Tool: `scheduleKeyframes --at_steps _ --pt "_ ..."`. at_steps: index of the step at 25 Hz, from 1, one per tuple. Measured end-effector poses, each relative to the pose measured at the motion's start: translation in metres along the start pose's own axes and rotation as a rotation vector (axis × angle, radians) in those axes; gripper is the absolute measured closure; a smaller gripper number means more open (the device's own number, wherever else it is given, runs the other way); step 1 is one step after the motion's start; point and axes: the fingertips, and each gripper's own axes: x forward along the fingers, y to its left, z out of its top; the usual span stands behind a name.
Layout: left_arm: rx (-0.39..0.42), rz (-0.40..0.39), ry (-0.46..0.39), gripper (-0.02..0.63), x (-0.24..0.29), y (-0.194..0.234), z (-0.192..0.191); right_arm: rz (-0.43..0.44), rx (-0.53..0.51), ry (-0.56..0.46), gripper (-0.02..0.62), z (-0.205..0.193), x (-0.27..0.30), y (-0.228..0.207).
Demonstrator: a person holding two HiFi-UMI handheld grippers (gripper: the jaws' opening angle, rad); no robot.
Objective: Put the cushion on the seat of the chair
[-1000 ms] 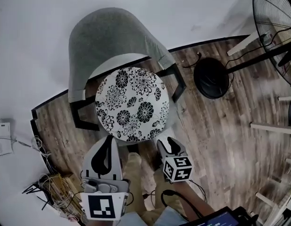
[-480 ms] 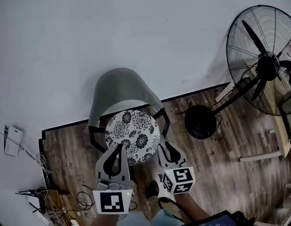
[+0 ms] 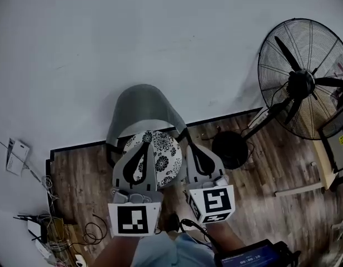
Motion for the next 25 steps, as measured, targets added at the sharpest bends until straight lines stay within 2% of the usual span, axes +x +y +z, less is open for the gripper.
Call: scheduleKeyframes --at_steps 5,13,20,25 --pt "-0.002 0.008 -0.023 0.597 -0.004 -0.005 0.014 0.017 -0.012 -0.038 0.589 0.022 -0.015 0.006" --pt "0.021 0.008 -0.036 0.597 -0.008 -0.015 0.022 0.016 -0.044 -0.088 0.591 0.032 -0.027 0.0" --pt "0.034 -0.006 -0.037 0.597 -0.005 -0.022 0.021 0.033 -0.044 -0.076 0.591 0.032 -0.029 0.003" --pt "0.032 -0.013 -0.035 0.597 -0.004 -0.025 0.021 0.009 -0.05 -0.083 0.591 0.033 -0.033 -0.002"
